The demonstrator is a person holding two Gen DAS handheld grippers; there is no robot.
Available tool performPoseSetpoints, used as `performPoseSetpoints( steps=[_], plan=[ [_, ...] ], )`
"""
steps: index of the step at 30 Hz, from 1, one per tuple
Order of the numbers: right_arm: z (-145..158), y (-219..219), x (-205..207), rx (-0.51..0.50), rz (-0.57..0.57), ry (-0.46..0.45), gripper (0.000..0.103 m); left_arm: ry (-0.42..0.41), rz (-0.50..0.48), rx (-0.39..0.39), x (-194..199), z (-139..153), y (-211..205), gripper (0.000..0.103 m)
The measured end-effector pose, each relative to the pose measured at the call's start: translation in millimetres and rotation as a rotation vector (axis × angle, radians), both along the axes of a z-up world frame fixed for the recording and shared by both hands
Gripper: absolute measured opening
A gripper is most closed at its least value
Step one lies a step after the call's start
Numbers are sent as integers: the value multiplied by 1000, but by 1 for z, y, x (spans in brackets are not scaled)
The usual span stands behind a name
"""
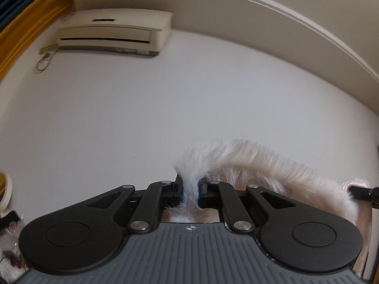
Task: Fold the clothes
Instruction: 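Lift the jacket by the collar and lay it flat, opening both grippers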
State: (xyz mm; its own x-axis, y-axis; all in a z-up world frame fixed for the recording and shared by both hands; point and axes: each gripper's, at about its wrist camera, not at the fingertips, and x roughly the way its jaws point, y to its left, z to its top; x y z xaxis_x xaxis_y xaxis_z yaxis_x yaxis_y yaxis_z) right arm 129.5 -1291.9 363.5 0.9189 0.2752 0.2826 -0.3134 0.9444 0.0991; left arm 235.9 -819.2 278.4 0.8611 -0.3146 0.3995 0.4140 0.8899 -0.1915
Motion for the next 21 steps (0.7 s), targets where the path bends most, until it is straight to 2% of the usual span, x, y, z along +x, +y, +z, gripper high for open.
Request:
performPoseSetpoints(
  steps=[7, 10, 13, 17, 21],
  plan=[
    [14, 56, -52, -52, -13, 8, 9, 15, -11, -58, -46, -10, 43, 9],
    [11, 65, -55, -55, -28, 42, 9, 17, -6, -57, -49, -12, 43, 9],
    [-3, 58, -28, -42, -46, 108, 9, 43, 11, -41, -36, -20, 37, 9],
    [-25, 42, 19, -18, -73, 206, 8, 113, 36, 2, 7, -40, 15, 9],
    [-59, 9, 82, 4, -114, 300, 8, 207, 64, 58, 76, -66, -32, 9]
  ],
)
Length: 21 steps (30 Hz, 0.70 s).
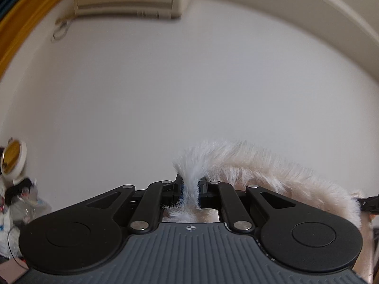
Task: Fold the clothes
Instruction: 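Lift the jacket by the collar and lay it flat, opening both grippers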
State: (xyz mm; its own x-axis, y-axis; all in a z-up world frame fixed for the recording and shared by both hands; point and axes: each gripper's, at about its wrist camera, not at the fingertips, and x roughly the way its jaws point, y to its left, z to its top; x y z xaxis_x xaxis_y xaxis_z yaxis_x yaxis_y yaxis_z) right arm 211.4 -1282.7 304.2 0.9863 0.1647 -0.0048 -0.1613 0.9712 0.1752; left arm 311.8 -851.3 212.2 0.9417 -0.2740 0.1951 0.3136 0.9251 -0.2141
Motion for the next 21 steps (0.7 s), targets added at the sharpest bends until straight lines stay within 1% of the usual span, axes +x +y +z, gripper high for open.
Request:
performPoseSetpoints(
  steps=[4, 7, 9, 12, 15, 16, 18, 20, 21],
  plan=[
    [-43, -45, 71, 0, -61, 76, 8, 116, 25, 56, 93, -36, -66, 9],
    [-88, -87, 139, -1, -110, 166, 8, 225, 46, 108, 172, -73, -124, 9],
    [-125, -117, 188, 6, -151, 254, 8, 333, 44, 148, 226, -108, -160, 9],
    [-192, -156, 261, 21, -202, 410, 8, 522, 43, 207, 300, -172, -201, 9],
    [-261, -175, 320, -27, -243, 528, 9, 664, 58, 265, 353, -229, -229, 9],
    [-280, -176, 334, -48, -252, 556, 9, 691, 60, 287, 365, -243, -236, 9],
    [-317, -178, 363, -66, -260, 620, 9, 733, 60, 332, 388, -264, -248, 10],
    [-344, -176, 388, -54, -264, 675, 9, 782, 48, 374, 410, -280, -257, 11],
    [-356, -174, 398, -54, -266, 699, 9, 810, 36, 402, 417, -286, -261, 18]
  ],
)
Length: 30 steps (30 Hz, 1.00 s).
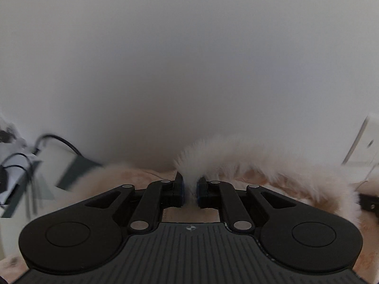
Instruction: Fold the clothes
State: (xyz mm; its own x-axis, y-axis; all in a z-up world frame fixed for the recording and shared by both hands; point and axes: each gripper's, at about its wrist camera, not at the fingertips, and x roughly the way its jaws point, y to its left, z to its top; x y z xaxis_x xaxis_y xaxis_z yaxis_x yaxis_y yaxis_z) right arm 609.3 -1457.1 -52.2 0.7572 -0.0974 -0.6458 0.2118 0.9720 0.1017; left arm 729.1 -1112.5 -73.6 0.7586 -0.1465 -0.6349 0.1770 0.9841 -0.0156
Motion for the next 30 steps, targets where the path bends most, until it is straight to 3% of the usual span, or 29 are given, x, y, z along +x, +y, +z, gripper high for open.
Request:
performPoseSetpoints(
  steps=[1, 2, 3, 5, 6, 8, 10, 11, 15, 18, 22, 26, 30],
  plan=[
    [-11, 0, 6, -6, -1, 17, 10, 33, -18, 24, 7, -6, -4, 21],
    [-20, 0, 12, -10, -2, 30, 10, 50, -34, 33, 9, -7, -3, 31],
    [-28, 0, 17, -15, -2, 44, 12, 61, -50, 38, 10, -7, -1, 48],
    [-40, 1, 22, -28, -3, 56, 17, 75, -82, 39, 9, -3, 6, 72],
    [-44, 1, 23, -37, -5, 58, 23, 79, -100, 29, 5, 2, 13, 74],
    [-48, 4, 26, -53, -17, 69, 33, 96, -126, -7, -4, 16, 33, 74],
    [-48, 5, 28, -63, -39, 86, 56, 114, -151, -45, -15, 31, 52, 74],
    [-43, 5, 26, -54, -50, 89, 60, 111, -155, -69, -23, 42, 65, 75],
    [-13, 11, 0, -17, -70, 49, 65, 96, -140, -165, -73, 74, 132, 80],
    [16, 21, -46, 3, -61, -12, 71, 106, -114, -188, -118, 77, 182, 80],
    [58, 37, -110, 28, -44, -53, 78, 159, -57, -196, -191, 53, 233, 81],
    [65, 70, -188, 28, -49, -21, 78, 265, 11, -257, -241, 27, 284, 80],
    [67, 103, -261, 35, -61, 27, 78, 358, 46, -298, -282, -6, 300, 80]
  ],
)
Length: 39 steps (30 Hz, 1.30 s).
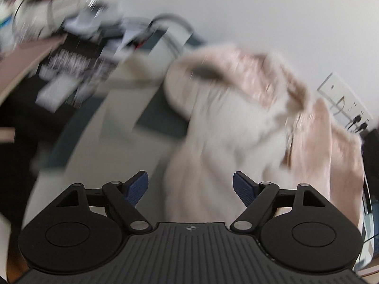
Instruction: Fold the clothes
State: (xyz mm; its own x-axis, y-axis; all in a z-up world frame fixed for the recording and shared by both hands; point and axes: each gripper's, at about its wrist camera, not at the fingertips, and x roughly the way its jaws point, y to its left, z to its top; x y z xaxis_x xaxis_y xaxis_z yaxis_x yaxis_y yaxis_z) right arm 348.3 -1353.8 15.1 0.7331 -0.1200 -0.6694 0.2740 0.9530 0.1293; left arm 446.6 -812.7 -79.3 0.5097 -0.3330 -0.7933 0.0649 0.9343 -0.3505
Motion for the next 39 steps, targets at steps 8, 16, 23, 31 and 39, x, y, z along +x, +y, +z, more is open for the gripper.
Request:
performPoseSetpoints(
  steps=[8, 16, 23, 31, 39],
  plan=[
    [-39, 110, -78, -135, 196, 117, 81, 44, 43, -14, -28, -30, -8, 85],
    [-35, 135, -89, -70, 149, 119, 81, -12, 66, 8, -26, -29, -24, 11],
    [-30, 116, -89, -138, 80, 126, 81, -67, -6, -10, -66, -18, -10, 9],
    [-61, 50, -63, -192, -124, 193, 84, -50, -62, 92, -96, -22, 2, 9],
    [-81, 32, -79, 4, -155, 259, 21, -51, -78, 136, -104, -18, 10, 9]
  ],
)
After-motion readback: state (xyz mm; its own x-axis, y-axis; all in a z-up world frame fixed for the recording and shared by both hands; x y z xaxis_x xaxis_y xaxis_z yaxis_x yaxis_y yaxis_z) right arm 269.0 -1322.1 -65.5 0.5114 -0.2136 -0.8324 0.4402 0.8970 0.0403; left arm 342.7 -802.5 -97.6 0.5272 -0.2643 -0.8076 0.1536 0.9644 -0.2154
